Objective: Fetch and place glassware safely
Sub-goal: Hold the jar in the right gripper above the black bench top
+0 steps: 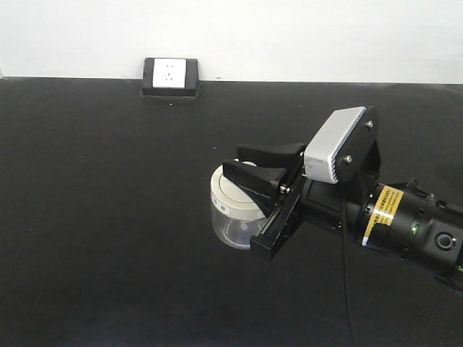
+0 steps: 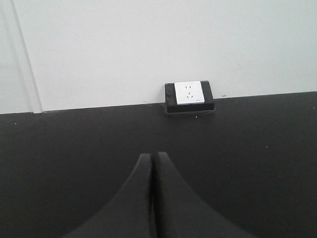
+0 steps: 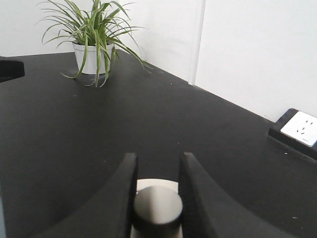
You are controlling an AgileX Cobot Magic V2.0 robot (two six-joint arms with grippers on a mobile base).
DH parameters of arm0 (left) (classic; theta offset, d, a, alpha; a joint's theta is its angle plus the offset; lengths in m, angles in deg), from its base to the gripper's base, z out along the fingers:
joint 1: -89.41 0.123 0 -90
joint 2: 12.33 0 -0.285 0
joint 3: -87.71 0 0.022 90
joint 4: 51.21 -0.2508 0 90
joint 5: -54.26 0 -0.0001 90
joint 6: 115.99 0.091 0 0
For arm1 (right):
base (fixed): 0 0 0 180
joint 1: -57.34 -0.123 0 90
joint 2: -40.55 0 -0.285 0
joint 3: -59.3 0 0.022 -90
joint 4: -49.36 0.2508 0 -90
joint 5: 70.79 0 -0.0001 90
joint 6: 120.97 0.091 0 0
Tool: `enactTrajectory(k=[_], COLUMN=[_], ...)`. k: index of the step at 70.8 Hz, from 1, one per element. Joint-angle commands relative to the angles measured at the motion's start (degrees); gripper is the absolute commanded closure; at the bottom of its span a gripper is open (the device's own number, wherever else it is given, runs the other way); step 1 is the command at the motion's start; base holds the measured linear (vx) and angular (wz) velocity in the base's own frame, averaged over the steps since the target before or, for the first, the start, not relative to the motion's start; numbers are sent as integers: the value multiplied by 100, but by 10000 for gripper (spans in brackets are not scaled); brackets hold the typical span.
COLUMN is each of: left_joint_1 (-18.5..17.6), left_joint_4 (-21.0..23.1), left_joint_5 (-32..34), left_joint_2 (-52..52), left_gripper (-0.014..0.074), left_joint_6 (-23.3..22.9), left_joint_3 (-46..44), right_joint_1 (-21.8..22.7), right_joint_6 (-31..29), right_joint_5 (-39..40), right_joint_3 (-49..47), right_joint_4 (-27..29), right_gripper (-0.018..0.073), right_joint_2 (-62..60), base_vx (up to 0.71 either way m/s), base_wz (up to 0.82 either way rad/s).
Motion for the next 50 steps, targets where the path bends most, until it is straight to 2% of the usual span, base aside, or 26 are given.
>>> enactTrajectory(k=[1, 50], left_joint_1=[-33, -33], left_joint_4=[53, 53], left_joint_5=[431, 334], left_joint_2=[1, 64], left_gripper=[603, 603], left_joint_6=[-19, -19], left_joint_3=[-143, -143], right_joint_1=[12, 19], right_joint_6=[-22, -22], right_joint_5=[476, 301], right_joint_3=[-171, -171], right_joint_4=[233, 227], right_gripper=[563, 563], right_joint_2=[-170, -102], base_vx=[8, 1], base_wz=[-2, 0])
